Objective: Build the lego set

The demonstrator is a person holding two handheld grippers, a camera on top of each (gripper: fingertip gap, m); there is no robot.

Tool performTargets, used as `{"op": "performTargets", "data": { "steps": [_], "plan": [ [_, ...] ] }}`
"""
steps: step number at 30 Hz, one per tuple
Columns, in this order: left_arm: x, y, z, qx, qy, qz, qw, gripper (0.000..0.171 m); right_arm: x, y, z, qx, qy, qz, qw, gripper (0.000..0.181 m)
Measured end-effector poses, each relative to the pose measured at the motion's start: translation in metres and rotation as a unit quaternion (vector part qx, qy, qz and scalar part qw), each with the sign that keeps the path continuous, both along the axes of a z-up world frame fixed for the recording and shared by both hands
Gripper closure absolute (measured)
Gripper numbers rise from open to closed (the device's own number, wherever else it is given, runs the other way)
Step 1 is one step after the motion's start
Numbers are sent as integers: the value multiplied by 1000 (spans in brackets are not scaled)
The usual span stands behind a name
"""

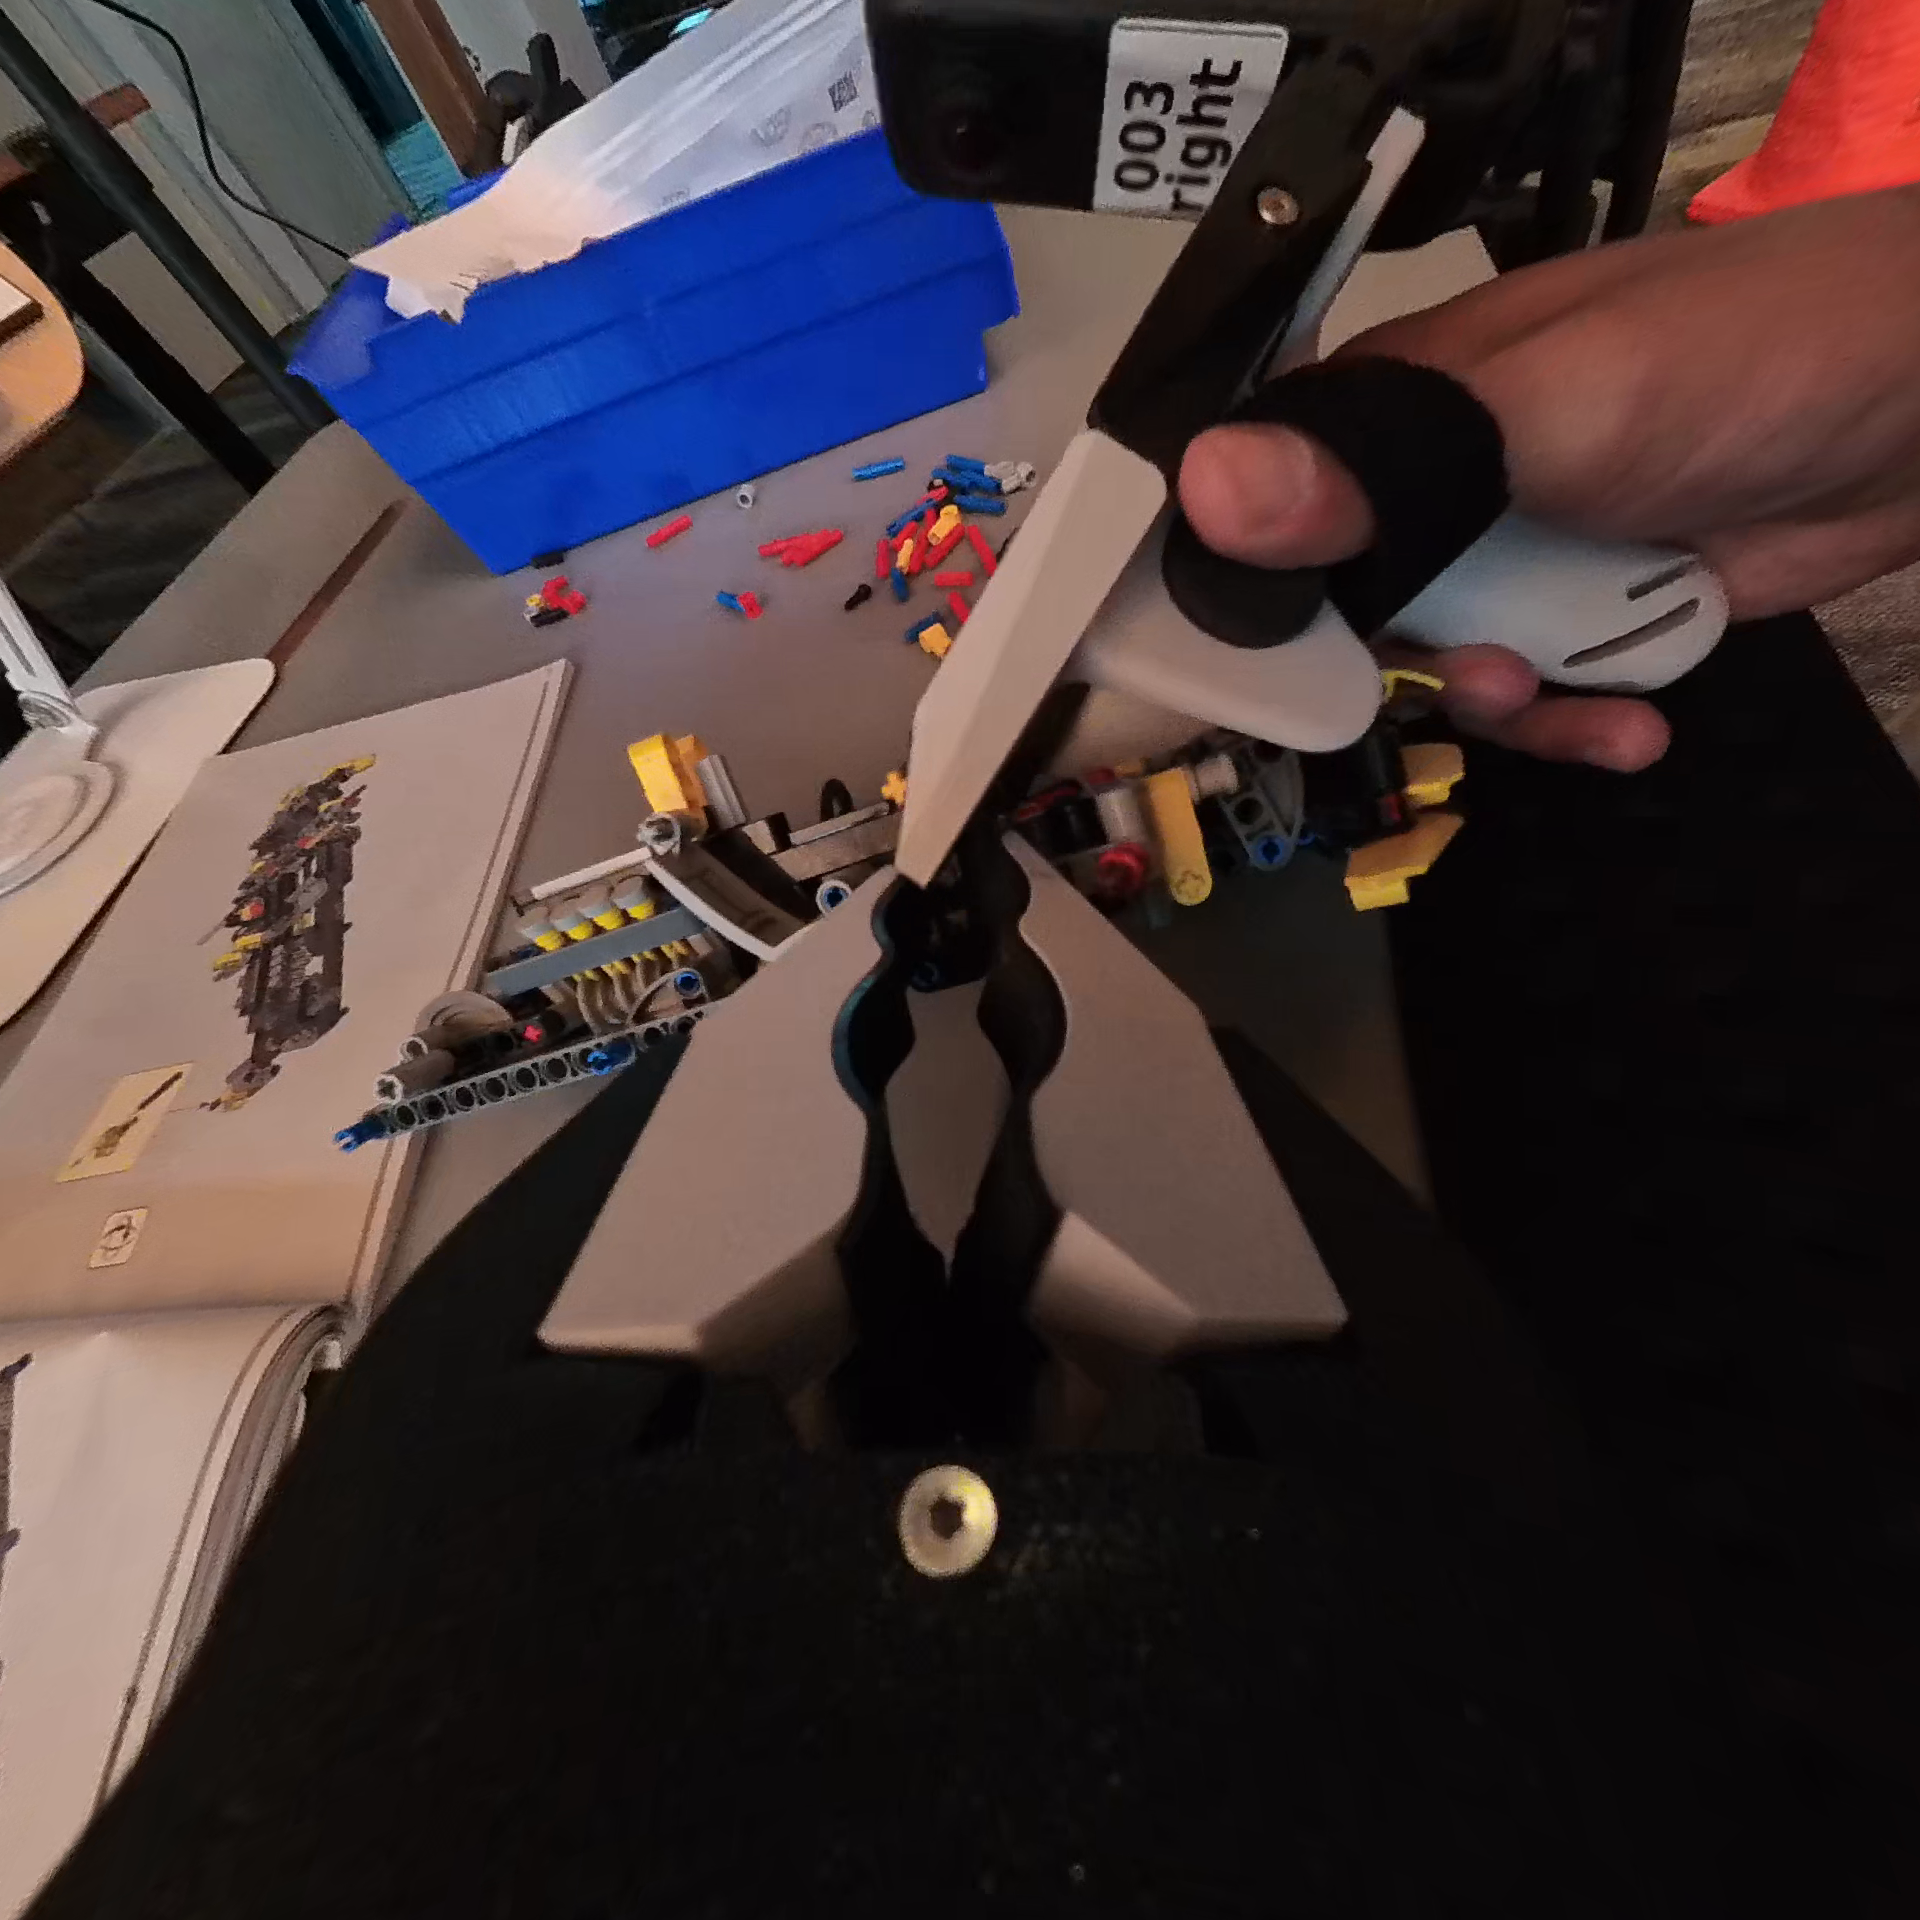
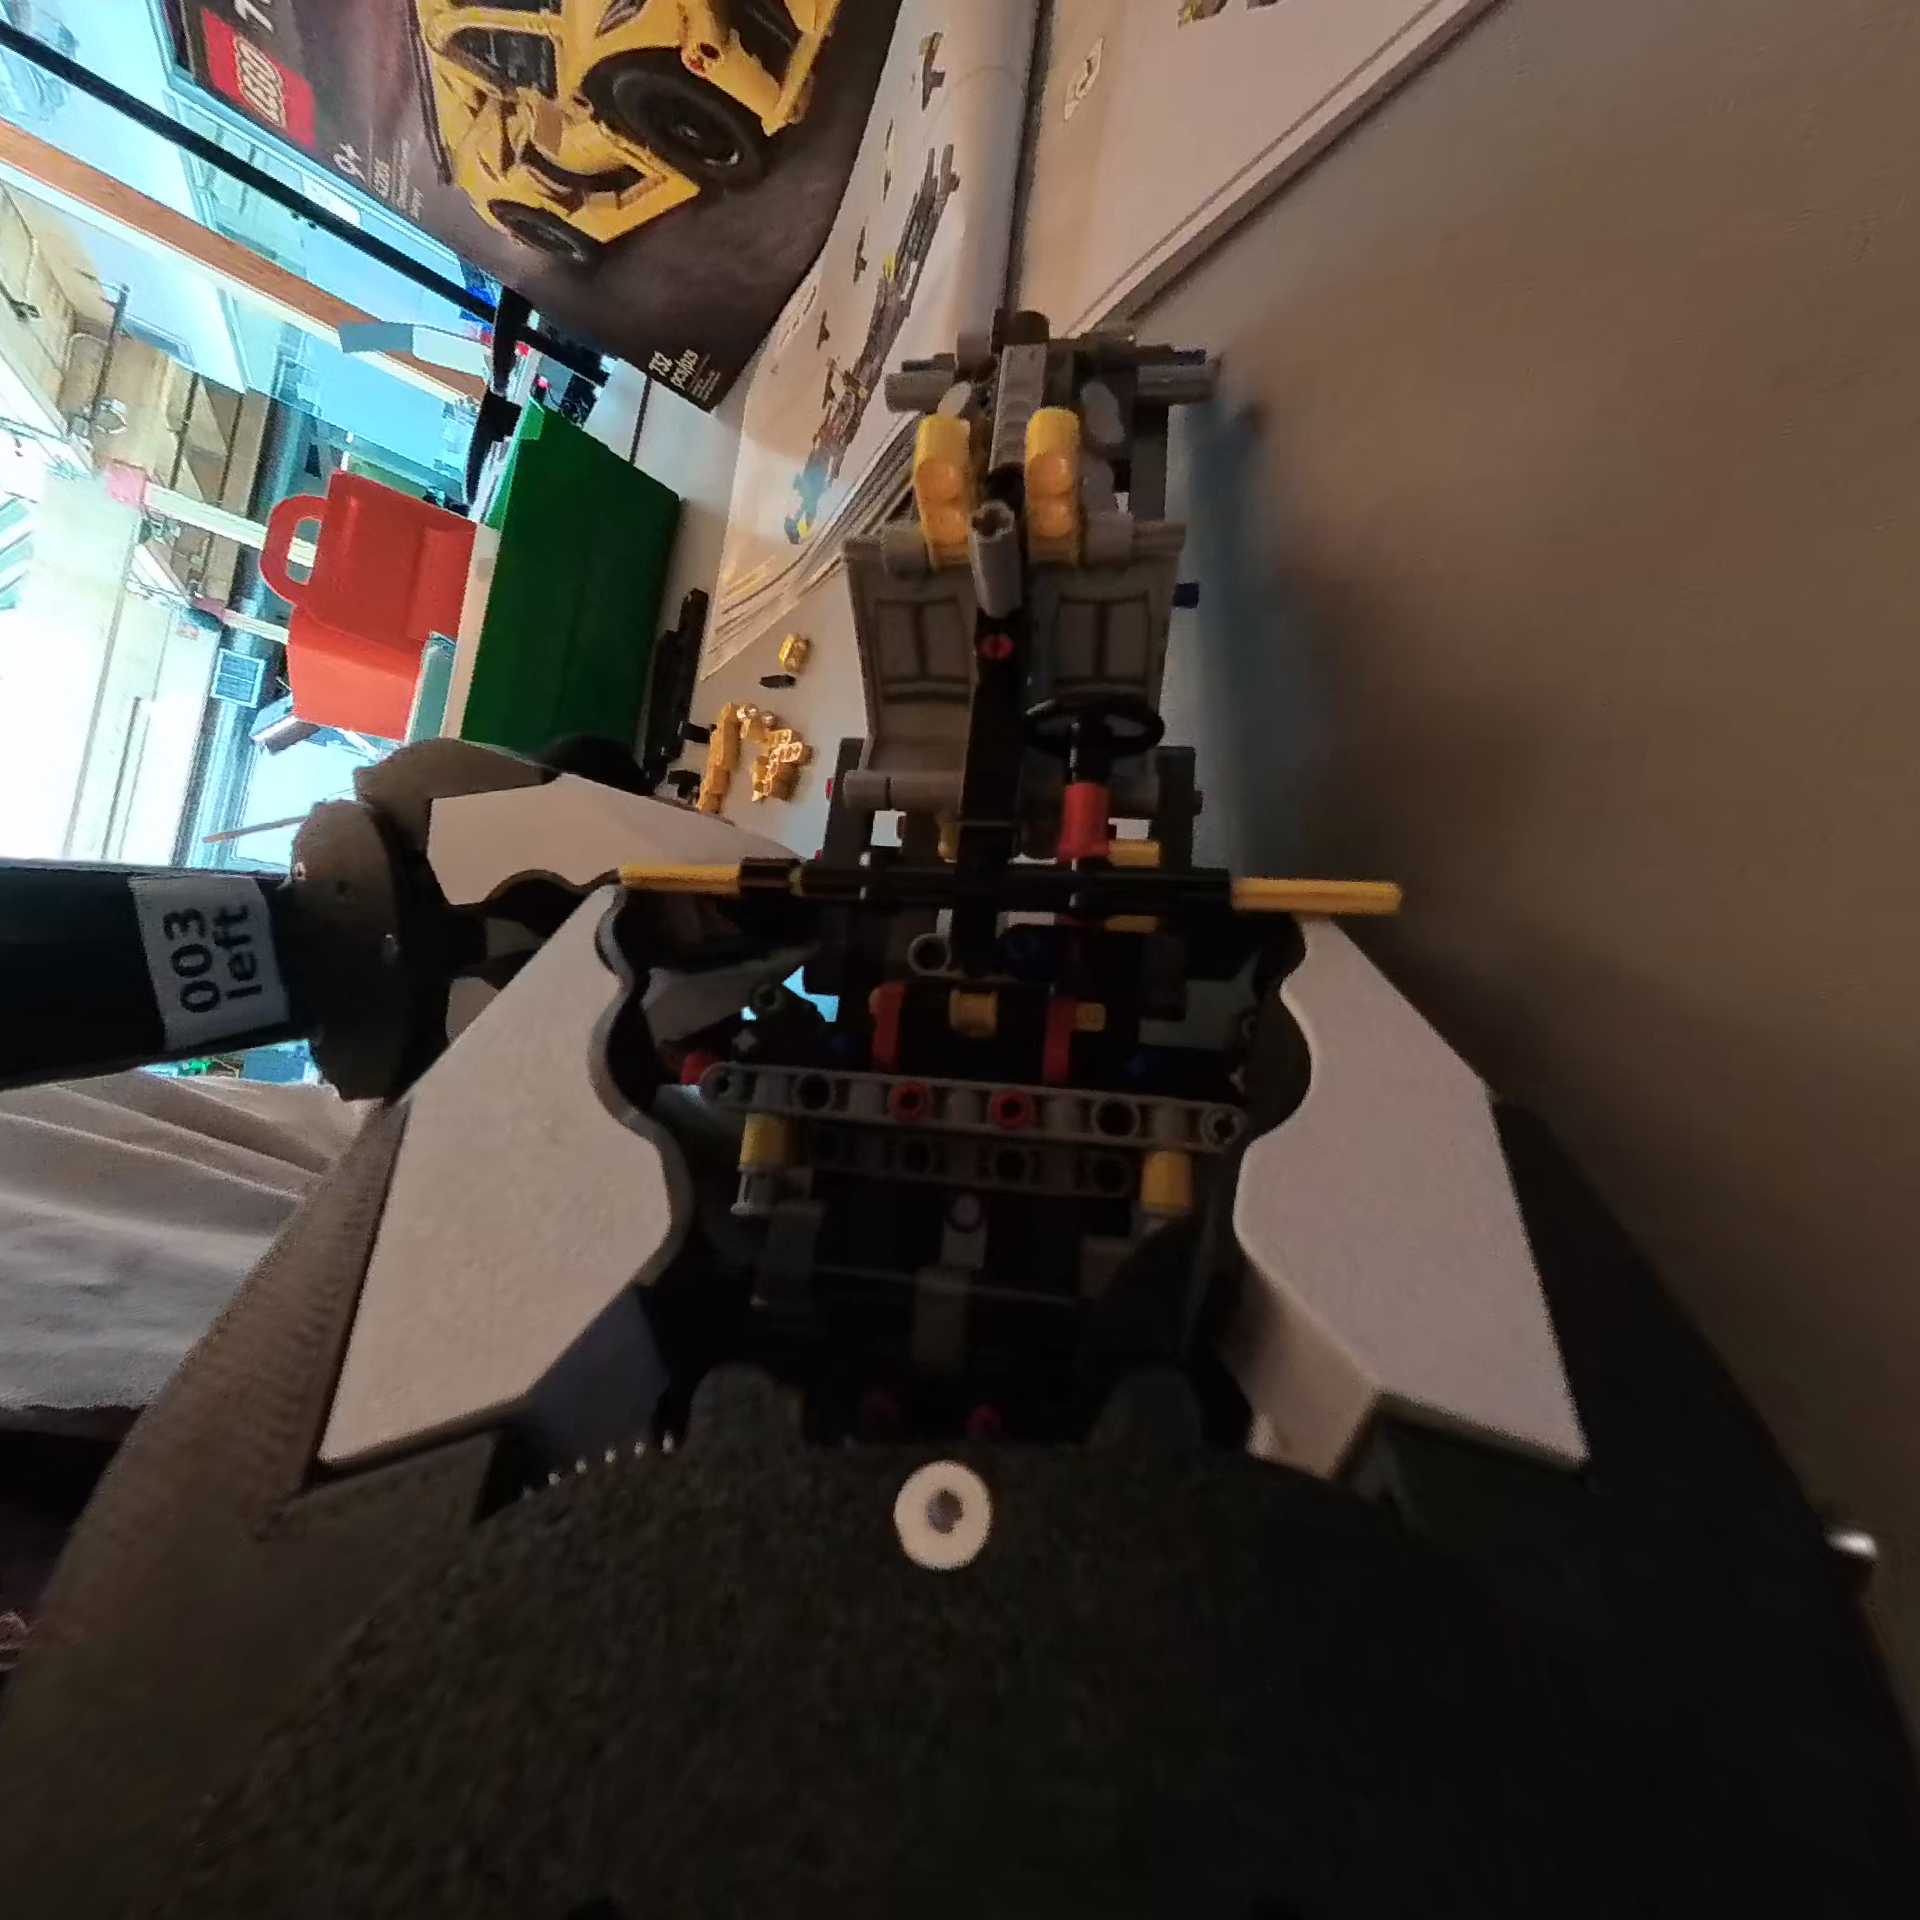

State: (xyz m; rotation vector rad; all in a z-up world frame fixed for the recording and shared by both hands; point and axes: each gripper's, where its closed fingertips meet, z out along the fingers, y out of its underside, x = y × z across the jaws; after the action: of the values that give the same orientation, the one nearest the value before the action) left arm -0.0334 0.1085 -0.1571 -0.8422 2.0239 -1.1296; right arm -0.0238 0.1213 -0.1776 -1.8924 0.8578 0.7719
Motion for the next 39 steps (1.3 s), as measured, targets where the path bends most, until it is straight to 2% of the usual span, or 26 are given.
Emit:
{"op": "performTargets", "data": {
  "steps": [7,21,39],
  "plan": [
    [-1,-4,3,6,-10,-11,1000,167,-1,1,4,8,15,6,1000,59],
    [-2,-4,1,29,-23,-13,999,167,-2,1,-1,-15,1,16,1000,63],
    [-2,-6,1,10,-17,-14,1000,167,-2,-1,-2,-5,-19,26,999,64]
  ]
}}
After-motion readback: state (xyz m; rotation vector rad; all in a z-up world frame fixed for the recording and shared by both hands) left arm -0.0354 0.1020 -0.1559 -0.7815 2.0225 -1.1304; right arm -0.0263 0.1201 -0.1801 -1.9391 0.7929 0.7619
